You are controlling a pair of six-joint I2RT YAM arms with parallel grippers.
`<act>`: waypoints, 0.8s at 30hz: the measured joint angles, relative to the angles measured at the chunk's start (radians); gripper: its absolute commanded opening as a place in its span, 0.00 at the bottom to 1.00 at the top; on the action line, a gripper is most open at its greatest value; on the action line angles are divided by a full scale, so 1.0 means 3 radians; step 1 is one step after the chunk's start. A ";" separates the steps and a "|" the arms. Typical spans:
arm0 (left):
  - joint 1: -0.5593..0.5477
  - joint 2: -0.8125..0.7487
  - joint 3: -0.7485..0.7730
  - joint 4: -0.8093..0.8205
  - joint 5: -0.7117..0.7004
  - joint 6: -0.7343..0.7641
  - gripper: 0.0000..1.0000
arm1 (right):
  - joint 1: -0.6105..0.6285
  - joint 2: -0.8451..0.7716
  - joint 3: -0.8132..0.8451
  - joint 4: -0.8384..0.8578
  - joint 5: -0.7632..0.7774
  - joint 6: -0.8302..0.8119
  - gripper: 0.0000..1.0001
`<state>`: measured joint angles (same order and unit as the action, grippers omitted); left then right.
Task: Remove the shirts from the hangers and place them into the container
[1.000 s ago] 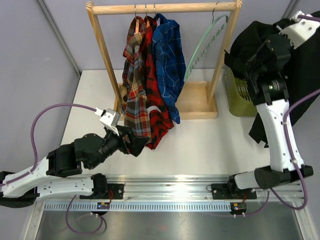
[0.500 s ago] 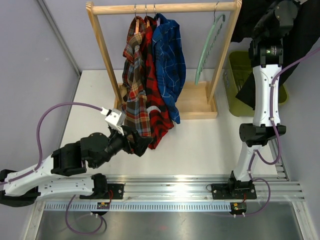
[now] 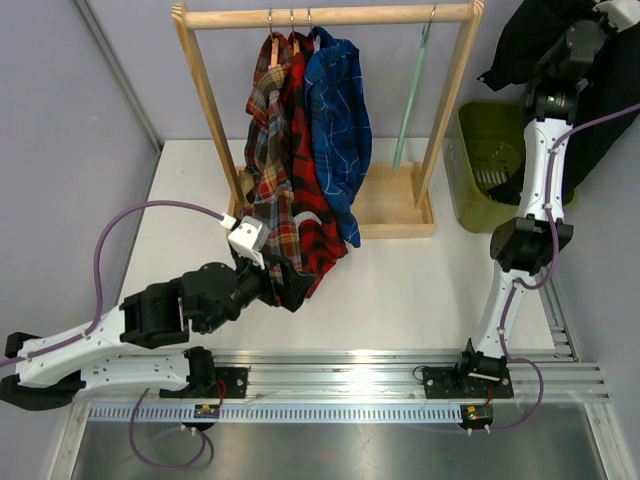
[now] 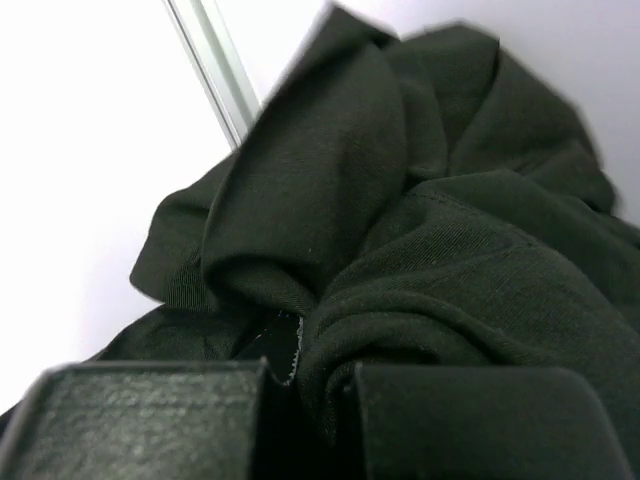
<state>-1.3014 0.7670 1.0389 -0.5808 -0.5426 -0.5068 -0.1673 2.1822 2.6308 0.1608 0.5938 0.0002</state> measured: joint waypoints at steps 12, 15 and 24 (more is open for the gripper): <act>0.0015 0.0202 0.0099 0.0027 -0.0005 -0.0033 0.99 | -0.0108 0.0567 -0.0476 -0.0814 -0.0534 0.0715 0.00; 0.0015 0.0284 0.0114 0.0043 0.0010 -0.0033 0.99 | -0.0103 0.0479 -0.0881 -0.1083 -0.0520 0.0841 0.00; 0.0017 0.0211 0.0106 0.0161 0.0061 -0.0036 0.99 | -0.0097 0.0266 -0.1394 -0.2340 -0.0228 0.1274 0.00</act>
<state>-1.2964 0.8303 1.0706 -0.5323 -0.5243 -0.5175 -0.1963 2.2620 2.2127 -0.5411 0.5255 0.3824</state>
